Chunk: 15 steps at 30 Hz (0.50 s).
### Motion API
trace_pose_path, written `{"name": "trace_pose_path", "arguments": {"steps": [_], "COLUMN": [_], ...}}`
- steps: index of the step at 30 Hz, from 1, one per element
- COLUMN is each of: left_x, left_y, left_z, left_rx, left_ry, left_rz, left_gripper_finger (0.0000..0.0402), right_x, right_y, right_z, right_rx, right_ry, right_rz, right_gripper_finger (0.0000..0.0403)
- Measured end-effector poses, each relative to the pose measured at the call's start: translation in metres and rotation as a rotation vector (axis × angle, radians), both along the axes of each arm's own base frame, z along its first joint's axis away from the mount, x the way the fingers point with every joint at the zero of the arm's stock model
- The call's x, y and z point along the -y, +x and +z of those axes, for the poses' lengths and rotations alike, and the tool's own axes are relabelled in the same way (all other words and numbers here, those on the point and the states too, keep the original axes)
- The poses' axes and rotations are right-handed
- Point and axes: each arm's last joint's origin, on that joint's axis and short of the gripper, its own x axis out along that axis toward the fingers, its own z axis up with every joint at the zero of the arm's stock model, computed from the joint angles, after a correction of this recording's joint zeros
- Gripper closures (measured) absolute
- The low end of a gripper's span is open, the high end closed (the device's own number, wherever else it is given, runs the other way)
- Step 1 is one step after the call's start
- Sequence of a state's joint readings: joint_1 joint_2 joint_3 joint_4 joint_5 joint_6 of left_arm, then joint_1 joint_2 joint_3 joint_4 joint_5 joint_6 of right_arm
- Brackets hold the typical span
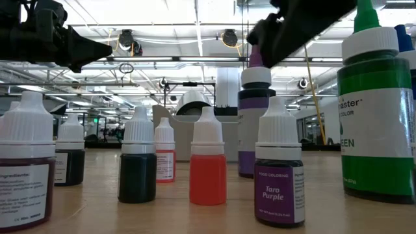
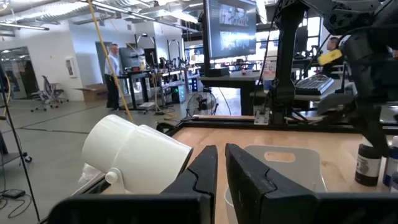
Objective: Pick & Place food coloring
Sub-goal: Put the purple food coloring bottle into the gray bin
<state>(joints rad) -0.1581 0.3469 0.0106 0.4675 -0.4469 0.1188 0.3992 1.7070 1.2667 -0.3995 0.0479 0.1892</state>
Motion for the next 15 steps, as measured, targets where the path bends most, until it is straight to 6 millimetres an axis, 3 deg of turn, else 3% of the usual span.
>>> {"name": "trace_pose_path", "arguments": {"steps": [6, 15], "left_x": [0.000, 0.000], "left_y": [0.000, 0.000], "left_z": [0.000, 0.000], "left_rx": [0.001, 0.000], "left_ry": [0.000, 0.000], "left_rz": [0.000, 0.000], "left_gripper_finger": [0.0360, 0.0360], "right_x": [-0.003, -0.005], "right_y": [0.007, 0.011], "right_z": [-0.007, -0.011], "right_rx": [0.032, 0.047], "right_ry": [-0.012, -0.014], "right_rz": [0.028, 0.035], "right_gripper_finger": [0.0158, 0.0163]}}
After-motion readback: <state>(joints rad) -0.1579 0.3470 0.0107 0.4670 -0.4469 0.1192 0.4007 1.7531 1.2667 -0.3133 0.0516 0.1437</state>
